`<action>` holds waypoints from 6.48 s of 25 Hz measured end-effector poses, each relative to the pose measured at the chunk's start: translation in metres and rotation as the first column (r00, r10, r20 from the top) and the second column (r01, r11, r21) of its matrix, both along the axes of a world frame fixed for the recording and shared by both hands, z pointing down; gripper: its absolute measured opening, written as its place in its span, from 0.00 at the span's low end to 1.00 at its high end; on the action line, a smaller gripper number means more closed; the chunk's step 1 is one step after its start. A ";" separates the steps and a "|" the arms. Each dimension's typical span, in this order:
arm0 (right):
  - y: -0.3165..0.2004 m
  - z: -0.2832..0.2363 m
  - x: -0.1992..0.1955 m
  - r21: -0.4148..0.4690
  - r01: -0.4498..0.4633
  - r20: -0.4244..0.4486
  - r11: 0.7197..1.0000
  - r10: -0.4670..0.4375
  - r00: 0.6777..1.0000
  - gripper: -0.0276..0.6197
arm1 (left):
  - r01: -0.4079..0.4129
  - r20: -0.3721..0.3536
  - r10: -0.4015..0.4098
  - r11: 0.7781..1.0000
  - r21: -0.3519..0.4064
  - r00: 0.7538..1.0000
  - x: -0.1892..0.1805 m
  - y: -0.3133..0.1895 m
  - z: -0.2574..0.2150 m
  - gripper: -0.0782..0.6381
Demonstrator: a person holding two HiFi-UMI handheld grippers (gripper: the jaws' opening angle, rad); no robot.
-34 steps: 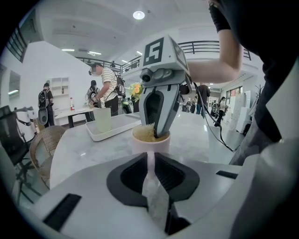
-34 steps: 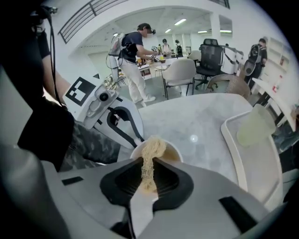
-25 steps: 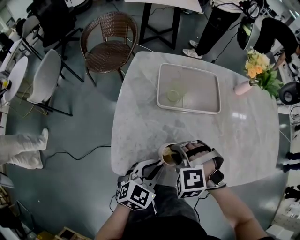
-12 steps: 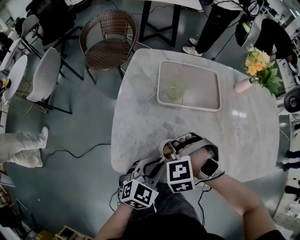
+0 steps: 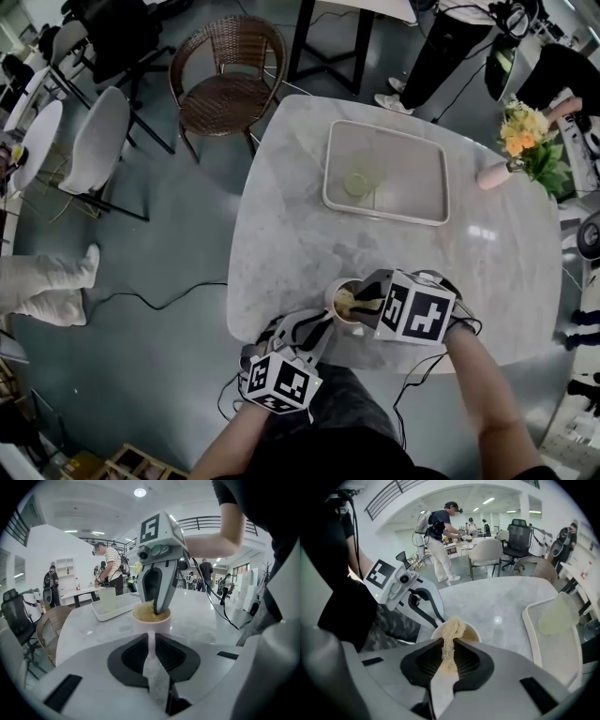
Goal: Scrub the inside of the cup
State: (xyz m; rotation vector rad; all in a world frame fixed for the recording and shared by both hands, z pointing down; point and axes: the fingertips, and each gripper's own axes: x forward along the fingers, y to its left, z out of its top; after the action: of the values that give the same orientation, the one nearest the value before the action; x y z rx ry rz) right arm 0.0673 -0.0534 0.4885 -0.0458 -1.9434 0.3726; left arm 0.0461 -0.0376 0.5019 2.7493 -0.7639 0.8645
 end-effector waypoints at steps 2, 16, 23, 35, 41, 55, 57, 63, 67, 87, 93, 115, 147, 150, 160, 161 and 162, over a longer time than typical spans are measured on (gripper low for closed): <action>-0.005 -0.006 0.000 0.109 0.040 0.003 0.993 -0.041 0.999 0.14 | -0.003 -0.002 0.003 1.000 -0.003 1.000 0.000 0.000 0.000 0.19; -0.022 0.023 -0.011 0.607 0.624 -0.429 0.493 -0.458 0.779 0.14 | 0.001 -0.018 -0.001 1.000 0.001 1.000 0.004 0.002 -0.002 0.19; -0.017 0.031 0.004 0.393 0.534 -0.402 0.749 -0.382 0.832 0.14 | 0.033 0.011 -0.033 0.999 0.017 0.999 0.003 -0.003 0.000 0.19; -0.031 0.022 0.005 0.501 0.521 -0.465 0.691 -0.293 0.836 0.14 | 0.022 0.034 -0.023 0.999 0.028 0.999 0.004 -0.002 -0.001 0.19; -0.008 0.021 0.007 0.329 0.427 -0.383 0.842 -0.295 0.875 0.14 | 0.036 0.049 -0.038 0.999 0.026 0.998 0.005 -0.004 0.000 0.19; -0.024 0.018 0.009 0.466 0.502 -0.473 0.728 -0.275 0.837 0.14 | 0.033 0.062 -0.035 0.999 0.022 0.997 0.004 -0.002 -0.001 0.19; -0.014 0.020 0.008 0.410 0.487 -0.454 0.771 -0.291 0.842 0.14 | 0.037 0.066 -0.038 0.999 0.020 0.997 0.004 -0.002 -0.001 0.19; 0.000 -0.009 0.003 0.308 0.314 -0.261 0.898 -0.237 0.936 0.14 | 0.038 0.063 -0.040 0.999 0.019 0.997 0.004 -0.002 0.001 0.19; -0.022 -0.011 0.004 0.429 0.297 -0.283 0.853 -0.185 0.941 0.14 | 0.028 0.062 -0.029 0.999 0.019 0.998 0.003 -0.001 0.001 0.19; -0.015 0.036 0.008 0.374 0.372 -0.426 0.850 -0.199 0.883 0.14 | 0.007 0.069 -0.008 1.000 0.013 0.998 0.006 0.002 0.001 0.19; 0.008 0.016 0.003 0.129 0.168 -0.193 0.977 -0.141 0.971 0.14 | -0.003 0.089 0.000 1.000 0.025 0.996 0.003 0.000 0.001 0.19; 0.005 0.029 0.007 0.205 0.379 -0.333 0.903 -0.300 0.894 0.14 | 0.000 0.060 -0.001 1.000 0.009 0.998 0.005 0.003 0.000 0.19; -0.014 -0.025 0.006 0.447 0.192 -0.239 0.874 -0.090 0.967 0.14 | -0.004 0.081 0.003 1.000 0.010 0.997 0.005 -0.002 0.002 0.19; -0.017 -0.019 0.014 0.464 0.212 -0.289 0.860 -0.079 0.954 0.14 | -0.004 0.082 0.004 1.000 0.008 0.997 0.005 -0.002 0.001 0.19; -0.024 -0.028 0.012 0.512 0.191 -0.271 0.838 -0.054 0.961 0.14 | -0.004 0.082 0.003 1.000 0.007 0.997 0.005 -0.003 0.001 0.19; -0.026 -0.027 0.015 0.523 0.202 -0.290 0.828 -0.050 0.956 0.14 | -0.005 0.082 0.005 1.000 0.006 0.997 0.005 -0.003 0.001 0.19; -0.025 -0.026 0.016 0.524 0.213 -0.305 0.825 -0.052 0.951 0.14 | -0.006 0.082 0.006 1.000 0.006 0.997 0.005 -0.003 0.001 0.19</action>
State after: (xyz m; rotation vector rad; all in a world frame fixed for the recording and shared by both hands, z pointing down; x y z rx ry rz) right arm 0.0834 -0.0780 0.4622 0.2366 -1.6860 -0.2795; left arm 0.0511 -0.0408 0.5027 2.7380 -0.7743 0.9826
